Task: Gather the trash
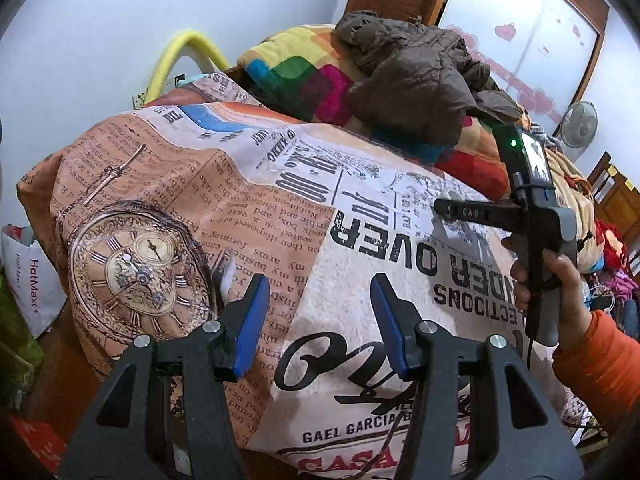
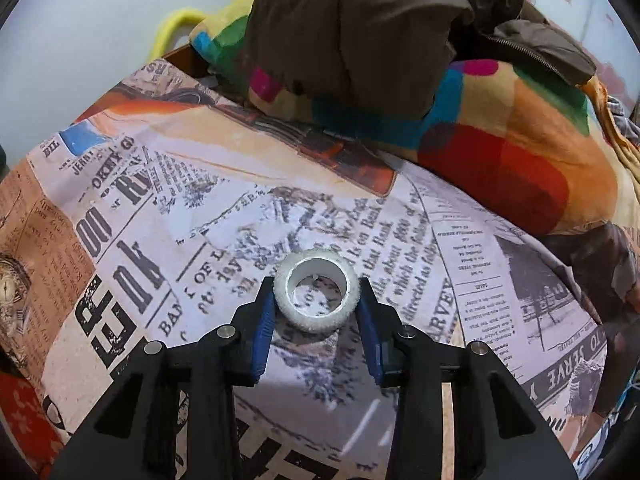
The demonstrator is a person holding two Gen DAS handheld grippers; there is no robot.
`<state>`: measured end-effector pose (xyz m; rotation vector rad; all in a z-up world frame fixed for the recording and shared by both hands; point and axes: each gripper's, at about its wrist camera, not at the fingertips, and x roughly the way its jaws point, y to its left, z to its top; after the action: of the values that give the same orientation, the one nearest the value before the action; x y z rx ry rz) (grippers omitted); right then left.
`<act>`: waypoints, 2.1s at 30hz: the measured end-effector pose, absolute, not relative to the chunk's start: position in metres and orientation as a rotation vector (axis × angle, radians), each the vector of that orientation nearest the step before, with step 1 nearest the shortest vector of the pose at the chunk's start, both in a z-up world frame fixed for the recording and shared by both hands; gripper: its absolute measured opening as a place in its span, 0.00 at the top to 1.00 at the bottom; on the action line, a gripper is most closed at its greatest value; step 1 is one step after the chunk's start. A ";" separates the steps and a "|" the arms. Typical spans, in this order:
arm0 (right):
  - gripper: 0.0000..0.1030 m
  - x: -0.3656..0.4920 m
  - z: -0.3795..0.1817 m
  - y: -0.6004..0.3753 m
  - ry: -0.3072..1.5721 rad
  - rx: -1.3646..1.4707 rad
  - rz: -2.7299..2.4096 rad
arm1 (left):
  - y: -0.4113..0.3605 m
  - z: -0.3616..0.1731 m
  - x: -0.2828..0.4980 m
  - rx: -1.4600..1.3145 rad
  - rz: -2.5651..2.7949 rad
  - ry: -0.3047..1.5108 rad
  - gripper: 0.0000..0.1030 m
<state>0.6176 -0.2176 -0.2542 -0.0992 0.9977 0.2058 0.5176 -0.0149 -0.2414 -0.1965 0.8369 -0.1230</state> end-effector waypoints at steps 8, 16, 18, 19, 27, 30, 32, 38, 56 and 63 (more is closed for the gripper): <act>0.66 0.556 -0.215 -0.203 0.955 -0.067 0.336 | -0.002 -0.233 0.489 -0.181 -0.083 0.827 0.50; 0.66 0.480 -0.167 -0.162 0.940 -0.091 0.531 | 0.040 -0.206 0.430 -0.200 -0.013 0.800 0.50; 0.66 0.465 -0.161 -0.140 0.950 -0.105 0.572 | 0.054 -0.199 0.411 -0.217 0.011 0.791 0.50; 0.66 0.456 -0.157 -0.129 0.948 -0.113 0.593 | 0.061 -0.195 0.401 -0.222 0.024 0.786 0.50; 0.66 0.381 -0.140 -0.050 0.906 -0.146 0.757 | 0.118 -0.179 0.327 -0.259 0.145 0.771 0.50; 0.66 0.353 -0.142 -0.018 0.908 -0.144 0.834 | 0.140 -0.179 0.299 -0.269 0.191 0.778 0.50; 0.66 0.334 -0.145 0.001 0.909 -0.142 0.884 | 0.153 -0.182 0.281 -0.275 0.224 0.788 0.50; 0.66 0.304 -0.173 0.056 0.981 -0.170 1.002 | 0.194 -0.206 0.231 -0.336 0.329 0.830 0.50; 0.50 0.268 -0.224 0.153 1.186 -0.270 1.122 | 0.259 -0.257 0.164 -0.497 0.495 0.871 0.50; 0.50 0.268 -0.191 0.124 1.093 -0.266 1.040 | 0.250 -0.239 0.157 -0.496 0.480 0.844 0.50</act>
<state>0.2675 0.1235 -0.1909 -0.2663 1.0932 1.0395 0.1573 0.2505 -0.2391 -0.4961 0.8443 0.4801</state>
